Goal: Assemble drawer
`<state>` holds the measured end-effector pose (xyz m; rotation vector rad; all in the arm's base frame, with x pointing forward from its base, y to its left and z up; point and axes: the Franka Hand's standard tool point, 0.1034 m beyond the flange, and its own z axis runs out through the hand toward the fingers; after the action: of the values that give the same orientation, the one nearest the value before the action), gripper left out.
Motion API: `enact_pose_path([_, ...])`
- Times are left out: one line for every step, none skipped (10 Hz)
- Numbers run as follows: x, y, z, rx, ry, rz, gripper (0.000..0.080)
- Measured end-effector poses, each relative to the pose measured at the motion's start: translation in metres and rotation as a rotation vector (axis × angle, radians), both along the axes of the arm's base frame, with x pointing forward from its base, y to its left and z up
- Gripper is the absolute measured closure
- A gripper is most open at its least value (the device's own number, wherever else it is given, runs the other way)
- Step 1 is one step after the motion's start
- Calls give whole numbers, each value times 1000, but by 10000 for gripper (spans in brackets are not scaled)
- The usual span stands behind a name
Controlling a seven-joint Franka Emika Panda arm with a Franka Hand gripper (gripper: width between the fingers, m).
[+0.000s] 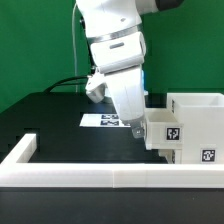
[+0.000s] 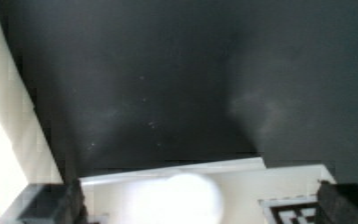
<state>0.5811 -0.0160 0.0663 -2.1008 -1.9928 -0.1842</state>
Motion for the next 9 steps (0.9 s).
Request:
enact_pose_path([0,1,0,0,0,2,150])
enact_pose_path([-1,9,0,4,1,16,150])
enact_pose_path([0,20,1,8,1,32,150])
enact_pose_path([0,32,2,6,4,37,150])
enact_pose_path([0,43,2,-1,11,34,150])
enact_pose_path([0,53,2,-6,14,33,150])
enact_pose_path([0,59,3,-17,19,18,150])
enact_pose_path([0,55,3,-20,16,26,150])
enact_pose_path([0,39,3,-24,16,26,150])
